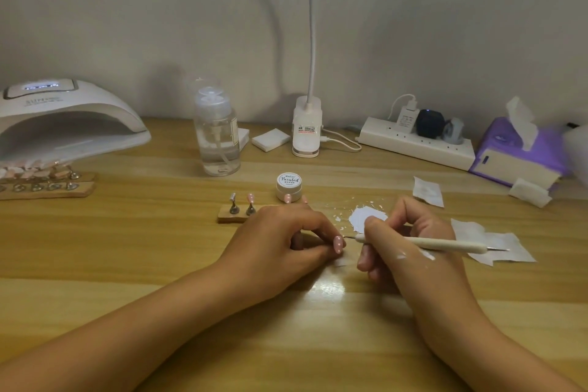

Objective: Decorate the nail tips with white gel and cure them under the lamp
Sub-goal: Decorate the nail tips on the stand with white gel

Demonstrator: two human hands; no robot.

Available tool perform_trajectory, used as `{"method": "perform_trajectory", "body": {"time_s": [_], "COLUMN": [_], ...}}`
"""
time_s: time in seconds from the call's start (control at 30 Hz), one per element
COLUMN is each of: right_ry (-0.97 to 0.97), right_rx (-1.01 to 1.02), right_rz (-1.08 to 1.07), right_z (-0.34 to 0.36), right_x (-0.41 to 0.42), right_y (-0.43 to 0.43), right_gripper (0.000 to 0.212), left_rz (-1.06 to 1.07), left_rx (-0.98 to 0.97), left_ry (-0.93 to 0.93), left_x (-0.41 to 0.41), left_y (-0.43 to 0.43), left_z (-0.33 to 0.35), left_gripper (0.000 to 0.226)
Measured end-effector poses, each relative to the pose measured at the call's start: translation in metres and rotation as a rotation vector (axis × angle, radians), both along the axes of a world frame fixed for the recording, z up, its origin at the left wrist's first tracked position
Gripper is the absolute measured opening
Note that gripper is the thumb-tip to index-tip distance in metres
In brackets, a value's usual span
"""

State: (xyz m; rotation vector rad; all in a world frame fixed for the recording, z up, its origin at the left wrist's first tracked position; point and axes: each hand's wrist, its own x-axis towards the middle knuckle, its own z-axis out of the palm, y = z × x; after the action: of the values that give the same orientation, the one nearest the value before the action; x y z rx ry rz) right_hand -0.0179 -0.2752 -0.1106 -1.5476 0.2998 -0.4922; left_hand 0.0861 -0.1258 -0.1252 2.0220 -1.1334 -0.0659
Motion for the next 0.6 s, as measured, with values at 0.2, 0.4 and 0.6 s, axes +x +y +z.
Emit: {"method": "perform_trajectory", "body": {"time_s": [0.2, 0.4, 0.6], "right_ry": [0.028, 0.049, 0.046], "right_rx": [-0.004, -0.037, -0.026], "right_rz": [0.022, 0.024, 0.021], "right_z": [-0.0002, 0.0002, 0.0024], "right_x": [0.0005, 0.0004, -0.0006], "right_y": [0.0012, 0.0014, 0.0034], "right_gripper": [0.039, 0.04, 0.035], "left_rz": [-0.003, 0.004, 0.001], "left_rx": [-0.008, -0.003, -0.009], "left_ry": [-0.018, -0.024, -0.035], "left_x": [0.0003, 0.0002, 0.0004], "left_y": [0.0001, -0.0006, -0.0003], "left_z": [-0.0005, -0.0004, 0.0003], "left_gripper": [0.014, 0.014, 0.012]}}
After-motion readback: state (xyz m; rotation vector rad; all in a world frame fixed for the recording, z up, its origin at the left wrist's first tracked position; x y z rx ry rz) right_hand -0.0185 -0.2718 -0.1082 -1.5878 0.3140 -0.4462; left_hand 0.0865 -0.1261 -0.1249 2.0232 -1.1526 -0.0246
